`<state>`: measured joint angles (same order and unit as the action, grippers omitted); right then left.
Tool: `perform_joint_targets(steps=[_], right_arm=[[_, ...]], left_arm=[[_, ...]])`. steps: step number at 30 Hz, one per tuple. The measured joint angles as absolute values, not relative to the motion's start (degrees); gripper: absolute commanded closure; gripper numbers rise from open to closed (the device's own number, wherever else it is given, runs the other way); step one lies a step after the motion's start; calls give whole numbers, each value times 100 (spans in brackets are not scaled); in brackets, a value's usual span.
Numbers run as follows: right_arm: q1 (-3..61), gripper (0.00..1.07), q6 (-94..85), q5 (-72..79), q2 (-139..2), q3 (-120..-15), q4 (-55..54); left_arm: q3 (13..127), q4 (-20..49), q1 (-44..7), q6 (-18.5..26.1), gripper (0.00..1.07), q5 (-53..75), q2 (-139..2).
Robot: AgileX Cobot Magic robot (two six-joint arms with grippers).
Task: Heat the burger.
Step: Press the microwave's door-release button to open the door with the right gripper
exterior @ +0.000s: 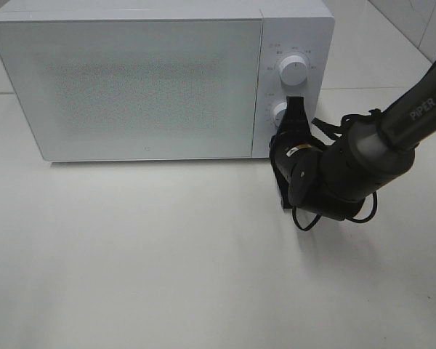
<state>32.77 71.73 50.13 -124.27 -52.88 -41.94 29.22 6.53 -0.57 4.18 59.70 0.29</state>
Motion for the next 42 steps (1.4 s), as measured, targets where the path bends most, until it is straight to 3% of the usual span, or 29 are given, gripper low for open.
perform_joint_targets(steps=[42], right_arm=[[3335, 107, 6749, 4870, -12490, -5512, -4664]], left_arm=[[2922, 653, -57, 418, 6, 5970, 29]])
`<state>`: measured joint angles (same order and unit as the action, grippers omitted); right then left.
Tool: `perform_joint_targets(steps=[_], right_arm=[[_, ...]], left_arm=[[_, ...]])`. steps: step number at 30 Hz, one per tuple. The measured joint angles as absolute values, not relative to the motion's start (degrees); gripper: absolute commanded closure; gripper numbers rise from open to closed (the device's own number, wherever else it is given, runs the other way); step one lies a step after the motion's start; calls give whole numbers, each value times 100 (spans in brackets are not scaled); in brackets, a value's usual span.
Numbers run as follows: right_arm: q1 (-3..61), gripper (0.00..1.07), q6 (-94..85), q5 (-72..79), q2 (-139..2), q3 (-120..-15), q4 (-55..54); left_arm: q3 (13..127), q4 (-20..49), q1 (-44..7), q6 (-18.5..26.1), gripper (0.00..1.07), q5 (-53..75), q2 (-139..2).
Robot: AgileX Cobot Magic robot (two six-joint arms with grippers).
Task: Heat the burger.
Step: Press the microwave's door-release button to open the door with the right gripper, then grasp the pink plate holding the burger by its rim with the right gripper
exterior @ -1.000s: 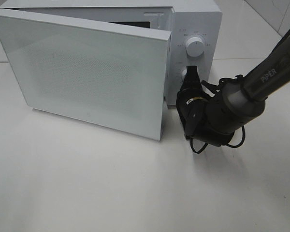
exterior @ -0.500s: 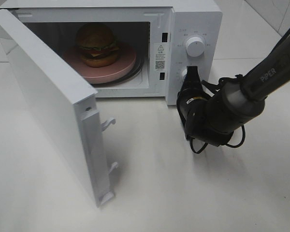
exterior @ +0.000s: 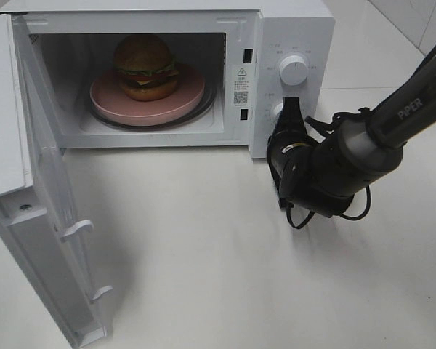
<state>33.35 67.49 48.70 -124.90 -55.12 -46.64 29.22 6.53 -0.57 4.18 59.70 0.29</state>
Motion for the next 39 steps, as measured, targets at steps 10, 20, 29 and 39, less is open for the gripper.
perform_joint_targets(steps=[10, 20, 29, 39], right_arm=[[3329, 107, 6772, 4595, -11981, -5025, -4211], [3329, 107, 6767, 3873, -11310, -4137, -3340], [3329, 107, 6062, 2882, -10371, -3627, -2406], [3329, 105, 3610, 1387, -9374, -3621, -2166]], left_arm=[[2922, 653, -57, 418, 6, 5970, 29], [2922, 653, -57, 418, 6, 5970, 29], [2922, 653, -57, 418, 6, 5970, 29], [2922, 653, -57, 418, 6, 5970, 29]])
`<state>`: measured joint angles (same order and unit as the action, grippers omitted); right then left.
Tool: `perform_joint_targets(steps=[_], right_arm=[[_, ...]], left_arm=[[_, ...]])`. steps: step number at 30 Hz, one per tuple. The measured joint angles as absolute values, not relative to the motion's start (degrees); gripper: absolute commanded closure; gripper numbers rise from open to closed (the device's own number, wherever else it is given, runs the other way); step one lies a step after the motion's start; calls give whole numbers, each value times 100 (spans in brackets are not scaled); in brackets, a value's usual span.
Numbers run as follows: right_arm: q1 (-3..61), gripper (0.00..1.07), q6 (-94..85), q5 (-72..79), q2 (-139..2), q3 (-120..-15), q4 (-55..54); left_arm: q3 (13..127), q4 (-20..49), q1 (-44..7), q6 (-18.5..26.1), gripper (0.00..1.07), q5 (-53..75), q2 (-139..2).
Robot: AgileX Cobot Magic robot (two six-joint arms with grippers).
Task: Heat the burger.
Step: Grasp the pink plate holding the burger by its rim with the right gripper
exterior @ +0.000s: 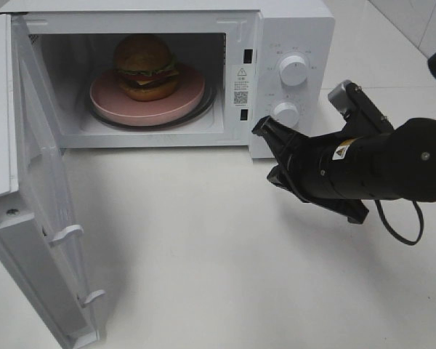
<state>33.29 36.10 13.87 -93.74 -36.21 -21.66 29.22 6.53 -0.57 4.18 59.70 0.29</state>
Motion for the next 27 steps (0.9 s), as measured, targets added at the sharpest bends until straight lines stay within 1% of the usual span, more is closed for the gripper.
perform_joint_targets(steps=[5, 7, 10, 12, 13, 14, 16, 17, 18, 19, 21, 23, 26, 27], right_arm=[[3329, 104, 2744, 796, -9070, -3621, -1914], [3329, 104, 2080, 0, -8858, -3747, -1501], [3329, 104, 1902, -286, -8824, -3827, -1375], [3329, 103, 1346, -1094, -8783, -4171, -1060], [3329, 103, 1346, -1094, -8783, -4171, -1060], [3329, 103, 980, -1707, -8778, -4395, -911], [3329, 102, 802, -1937, -8778, -4492, -859], [3329, 102, 281, -2452, -8778, -4715, -802], [3329, 102, 281, -2452, -8778, -4715, -802], [3329, 102, -361, -2853, -8778, -4893, -756], [3329, 102, -653, -3042, -8778, -4985, -728], [3329, 101, -2240, -3615, -8778, -5254, -693], [3329, 101, -2699, -3696, -8778, -5300, -693], [3329, 100, -3615, -3810, -8778, -5397, -670]], left_arm=[[2922, 653, -57, 418, 6, 5970, 29], [2922, 653, -57, 418, 6, 5970, 29], [2922, 653, -57, 418, 6, 5970, 29], [2922, 653, -57, 418, 6, 5970, 29], [2922, 653, -57, 418, 6, 5970, 29], [2922, 653, -57, 418, 6, 5970, 29], [2922, 653, -57, 418, 6, 5970, 29], [2922, 653, -57, 418, 6, 5970, 29], [2922, 653, -57, 418, 6, 5970, 29], [2922, 653, -57, 418, 6, 5970, 29], [2922, 653, -57, 418, 6, 5970, 29], [2922, 653, -57, 418, 6, 5970, 29], [2922, 653, -57, 418, 6, 5970, 29], [2922, 653, -57, 418, 6, 5970, 29]])
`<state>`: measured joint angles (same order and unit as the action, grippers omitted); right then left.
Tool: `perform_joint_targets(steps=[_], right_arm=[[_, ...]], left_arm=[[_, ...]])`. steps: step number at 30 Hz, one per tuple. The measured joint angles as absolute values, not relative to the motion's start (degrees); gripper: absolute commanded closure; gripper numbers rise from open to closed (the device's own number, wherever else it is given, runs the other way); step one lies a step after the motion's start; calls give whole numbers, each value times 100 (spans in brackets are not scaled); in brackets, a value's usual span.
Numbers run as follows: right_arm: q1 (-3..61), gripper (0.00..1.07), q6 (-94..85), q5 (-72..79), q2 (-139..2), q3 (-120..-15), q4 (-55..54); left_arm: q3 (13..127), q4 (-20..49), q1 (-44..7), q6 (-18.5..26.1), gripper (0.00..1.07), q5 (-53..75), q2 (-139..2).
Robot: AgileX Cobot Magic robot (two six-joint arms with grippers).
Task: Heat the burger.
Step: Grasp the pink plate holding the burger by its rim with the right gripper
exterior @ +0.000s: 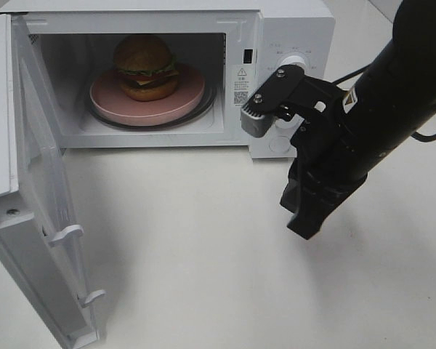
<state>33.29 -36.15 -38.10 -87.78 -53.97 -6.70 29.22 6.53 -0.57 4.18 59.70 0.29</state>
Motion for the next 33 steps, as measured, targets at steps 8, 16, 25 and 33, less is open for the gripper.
perform_joint_targets(steps=[8, 16, 25, 33], right_arm=[[3329, 98, -6434, -3867, -8778, -5615, -424], [3558, 80, -7059, -3358, -8778, -5638, 573], [4074, 35, -6400, -2681, -8869, -5793, 1977], [4125, 20, -5804, -2590, -9488, -6480, 2194]], left_arm=[[2922, 653, -57, 418, 6, 5970, 29], [2922, 653, -57, 418, 6, 5970, 29], [2922, 653, -57, 418, 6, 5970, 29], [2922, 653, -57, 418, 6, 5970, 29]])
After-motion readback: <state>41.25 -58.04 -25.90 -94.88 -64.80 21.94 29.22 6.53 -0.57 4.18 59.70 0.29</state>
